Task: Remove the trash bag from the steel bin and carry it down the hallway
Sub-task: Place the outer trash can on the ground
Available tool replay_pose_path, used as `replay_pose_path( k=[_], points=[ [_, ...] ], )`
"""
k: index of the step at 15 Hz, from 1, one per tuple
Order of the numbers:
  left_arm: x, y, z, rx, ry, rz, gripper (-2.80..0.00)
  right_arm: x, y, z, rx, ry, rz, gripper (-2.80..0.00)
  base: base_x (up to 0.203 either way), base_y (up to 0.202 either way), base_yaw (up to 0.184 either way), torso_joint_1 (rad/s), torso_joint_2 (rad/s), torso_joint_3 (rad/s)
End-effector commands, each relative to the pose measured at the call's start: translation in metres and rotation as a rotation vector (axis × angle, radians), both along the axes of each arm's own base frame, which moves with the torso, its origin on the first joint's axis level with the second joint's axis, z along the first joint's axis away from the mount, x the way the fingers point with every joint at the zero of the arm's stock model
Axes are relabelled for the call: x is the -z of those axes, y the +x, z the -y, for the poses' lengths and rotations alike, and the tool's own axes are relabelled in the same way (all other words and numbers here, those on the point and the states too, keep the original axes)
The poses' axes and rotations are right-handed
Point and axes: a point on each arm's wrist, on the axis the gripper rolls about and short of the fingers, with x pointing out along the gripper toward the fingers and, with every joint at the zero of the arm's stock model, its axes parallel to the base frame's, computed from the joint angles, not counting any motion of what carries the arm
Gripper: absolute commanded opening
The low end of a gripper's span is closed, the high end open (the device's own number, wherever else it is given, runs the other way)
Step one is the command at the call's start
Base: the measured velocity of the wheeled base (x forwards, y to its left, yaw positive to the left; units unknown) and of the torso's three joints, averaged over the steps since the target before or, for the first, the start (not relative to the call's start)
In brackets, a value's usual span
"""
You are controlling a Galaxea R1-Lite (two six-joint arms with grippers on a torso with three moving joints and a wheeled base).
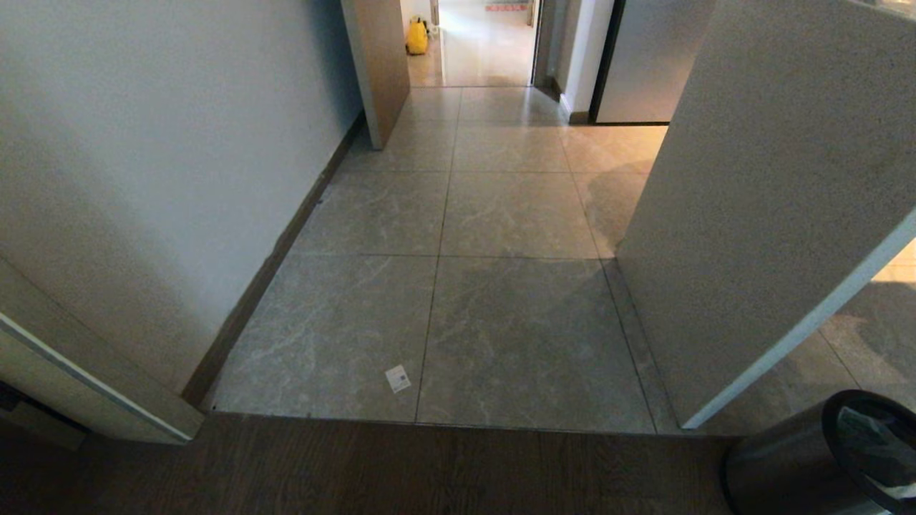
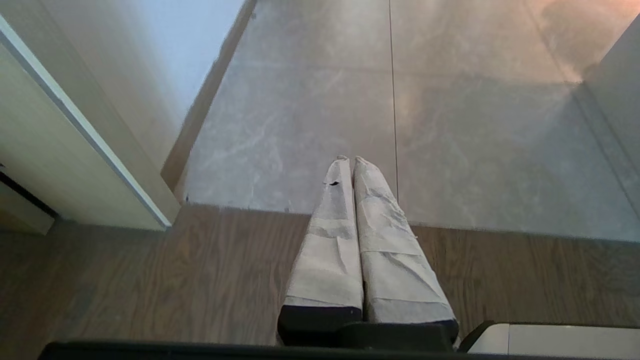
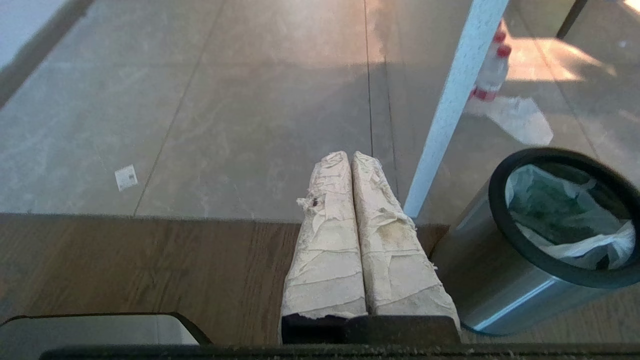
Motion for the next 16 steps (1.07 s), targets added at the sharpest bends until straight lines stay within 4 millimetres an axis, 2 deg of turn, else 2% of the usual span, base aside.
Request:
replay_pose_path(
  k=[1, 16],
  points=[
    [0.0000, 0.0000, 0.0000, -0.001, -0.002, 0.000, -2.80, 0.0001, -0.0001, 0.0000, 0.000, 0.000, 0.000, -2.80, 0.000, 0.000, 0.000, 0.007, 0.00, -0.200],
    [0.0000, 0.0000, 0.0000, -0.001, 0.000, 0.000, -2.80, 0.0000, -0.0001, 0.0000, 0.000, 0.002, 0.001, -2.80, 0.000, 0.000, 0.000, 0.002, 0.00, -0.198]
  ],
)
